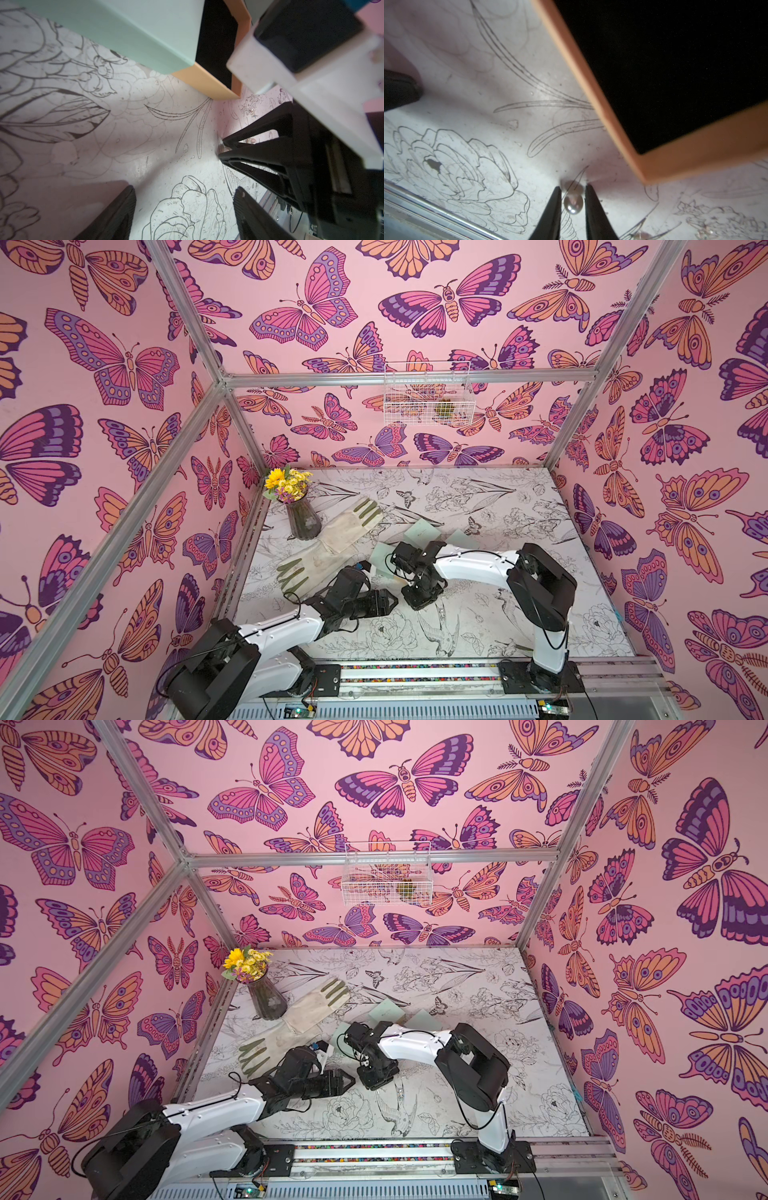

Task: Place the earrings into the drawer-style jewelry box
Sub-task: Pick up the earring from the center of the board.

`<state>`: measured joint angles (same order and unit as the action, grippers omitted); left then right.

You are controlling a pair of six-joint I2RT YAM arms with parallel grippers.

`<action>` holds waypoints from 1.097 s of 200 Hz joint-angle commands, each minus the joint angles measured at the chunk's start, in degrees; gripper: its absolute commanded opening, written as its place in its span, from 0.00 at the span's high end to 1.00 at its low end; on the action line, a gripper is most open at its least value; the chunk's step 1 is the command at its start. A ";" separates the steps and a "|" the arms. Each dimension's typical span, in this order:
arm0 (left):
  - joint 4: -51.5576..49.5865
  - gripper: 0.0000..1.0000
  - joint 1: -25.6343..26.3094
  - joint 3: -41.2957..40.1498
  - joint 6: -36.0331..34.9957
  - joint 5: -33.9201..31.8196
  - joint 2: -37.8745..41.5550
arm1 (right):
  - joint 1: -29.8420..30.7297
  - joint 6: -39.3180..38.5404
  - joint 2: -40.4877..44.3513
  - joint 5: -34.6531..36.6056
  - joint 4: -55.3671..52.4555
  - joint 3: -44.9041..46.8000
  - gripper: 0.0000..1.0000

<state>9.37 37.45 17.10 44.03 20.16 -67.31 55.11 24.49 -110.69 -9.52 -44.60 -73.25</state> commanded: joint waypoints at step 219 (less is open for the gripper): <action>-6.20 0.24 -5.63 2.67 -4.00 1.22 6.30 | 0.27 -0.52 7.43 1.82 3.31 0.77 0.94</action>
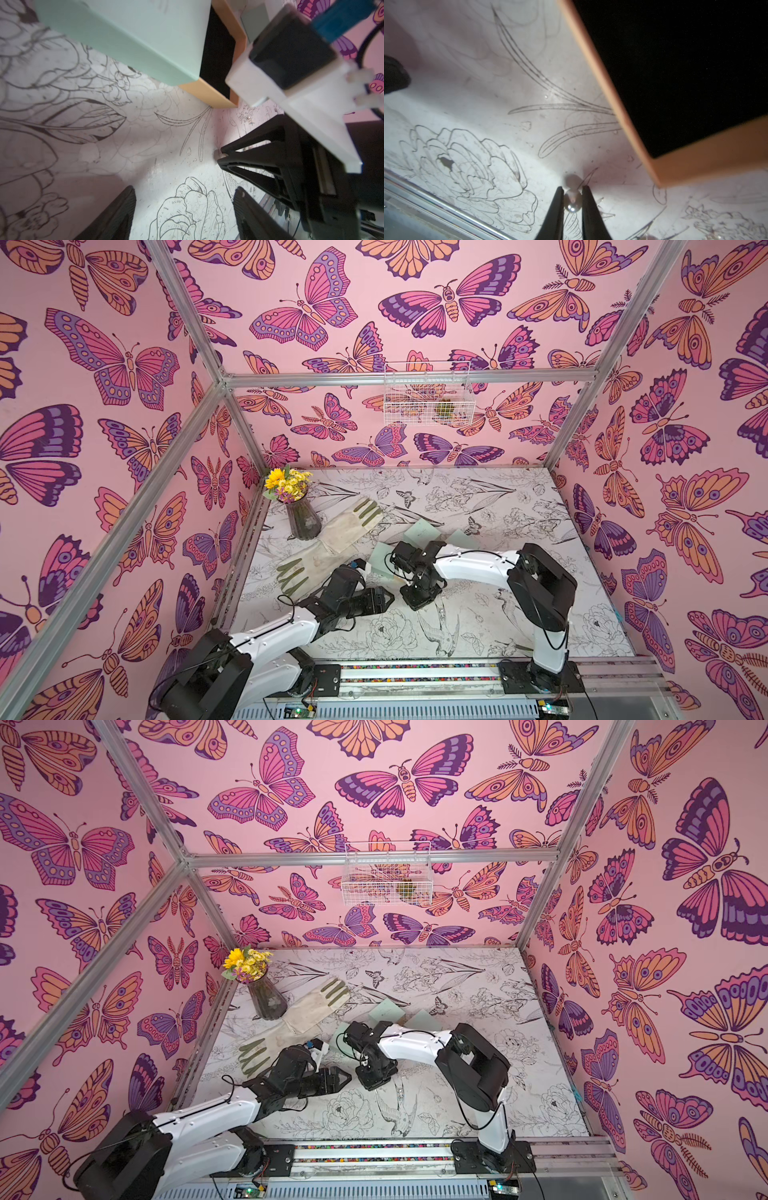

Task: Place the earrings into the drawer-style jewelry box
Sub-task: Pick up the earring from the center of the board, then insert the earring into the inner lining.

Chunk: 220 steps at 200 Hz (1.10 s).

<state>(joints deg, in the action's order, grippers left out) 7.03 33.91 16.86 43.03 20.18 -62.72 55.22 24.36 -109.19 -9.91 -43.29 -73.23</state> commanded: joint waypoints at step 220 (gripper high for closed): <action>-5.89 0.24 -11.50 25.60 -14.55 7.92 -22.46 | -4.60 -9.16 21.48 17.19 50.73 21.89 1.00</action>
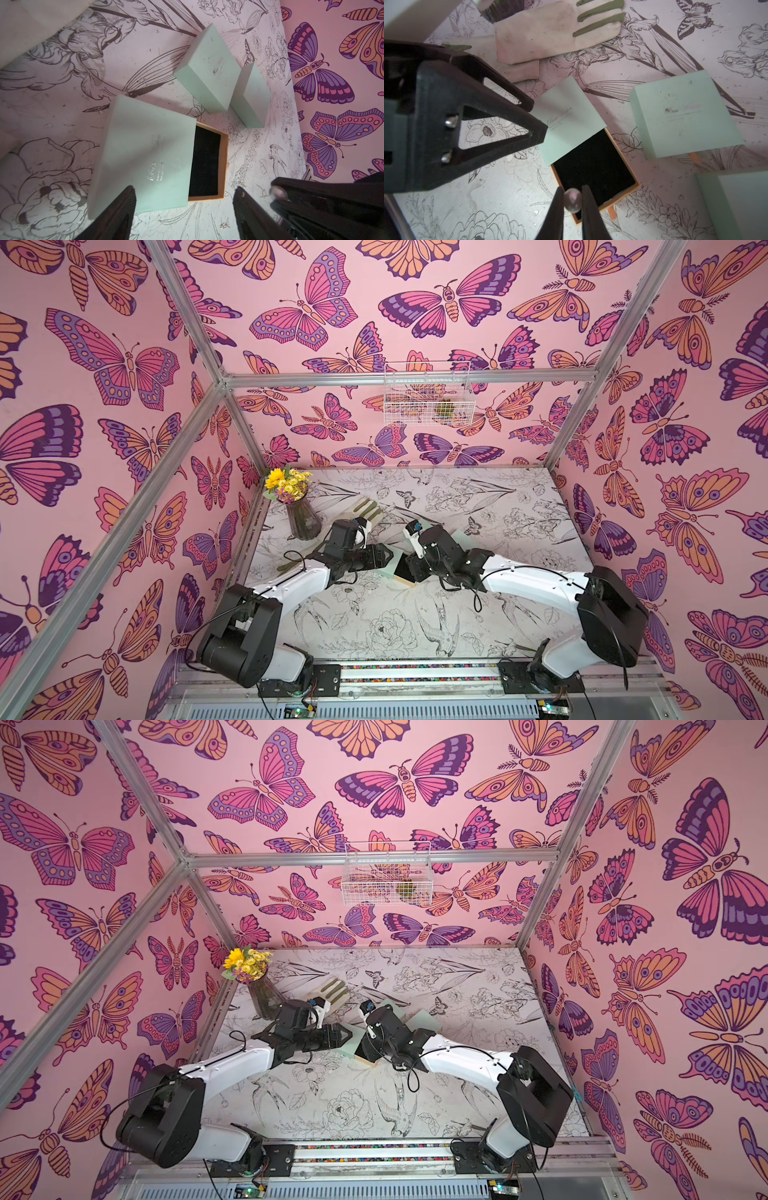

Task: Place the earrings into the drawer-style jewelry box
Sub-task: Insert the earring into the inner lining.

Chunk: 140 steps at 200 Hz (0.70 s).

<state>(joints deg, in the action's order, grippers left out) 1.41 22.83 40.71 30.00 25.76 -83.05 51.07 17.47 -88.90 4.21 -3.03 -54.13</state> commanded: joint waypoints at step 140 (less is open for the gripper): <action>1.23 0.24 -0.42 5.79 -1.95 4.93 -10.02 | -5.76 -5.44 -7.89 -6.98 3.90 -0.75 1.00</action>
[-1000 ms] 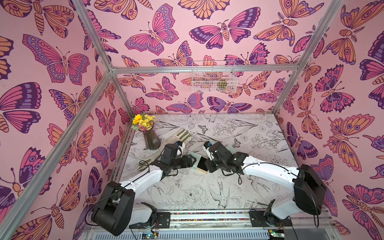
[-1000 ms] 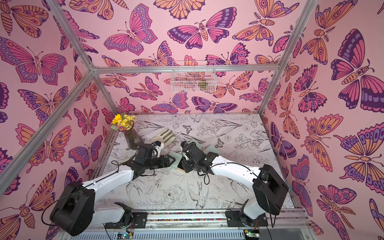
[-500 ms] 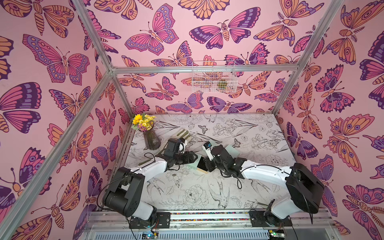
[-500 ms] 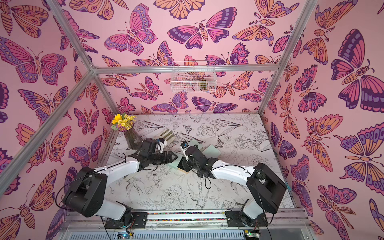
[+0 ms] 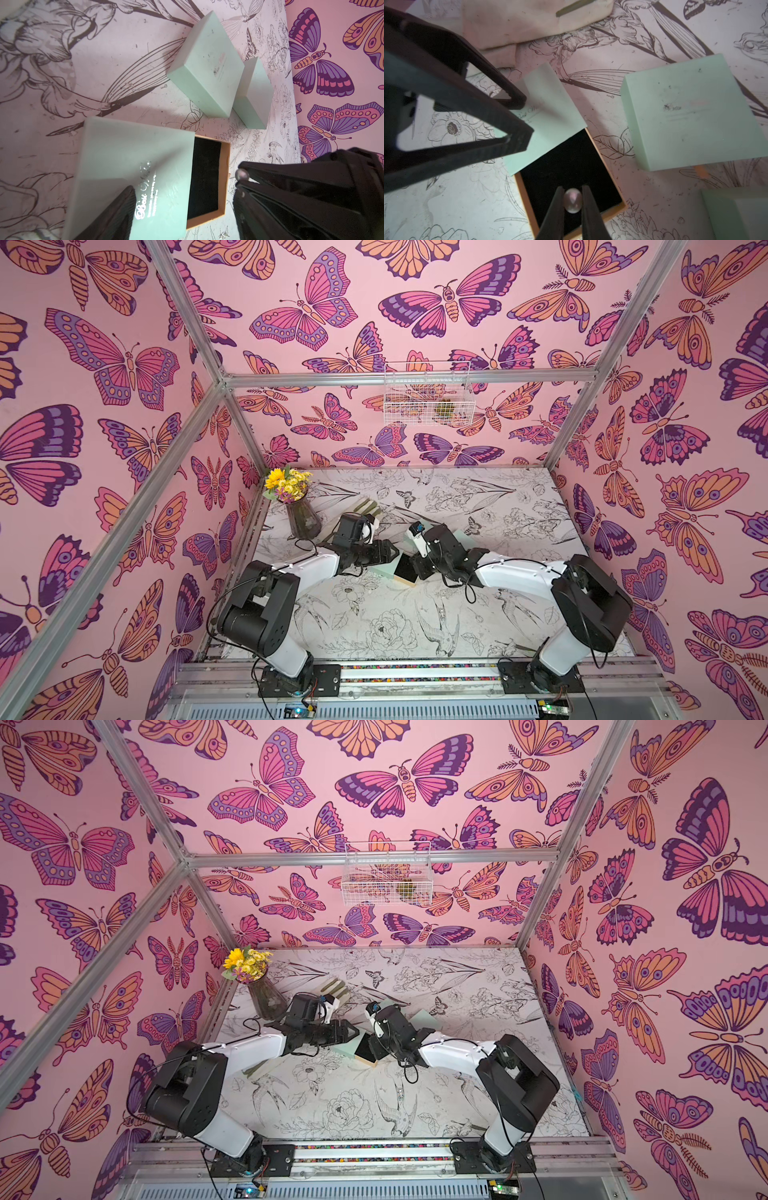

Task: Place the earrings into the drawer-style jewelry box
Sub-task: Insert the earring into the inner lining.

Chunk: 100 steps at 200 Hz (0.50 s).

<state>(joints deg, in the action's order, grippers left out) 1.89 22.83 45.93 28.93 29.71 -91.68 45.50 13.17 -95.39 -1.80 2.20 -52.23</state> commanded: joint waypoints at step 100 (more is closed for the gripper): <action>1.20 0.24 -0.42 -0.30 -0.89 1.10 -3.48 | -0.56 -4.33 -6.03 -0.74 -0.88 -5.00 1.00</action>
<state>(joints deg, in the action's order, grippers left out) 4.75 22.79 46.26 28.93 30.89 -93.47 45.39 10.63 -100.12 -2.63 1.96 -55.59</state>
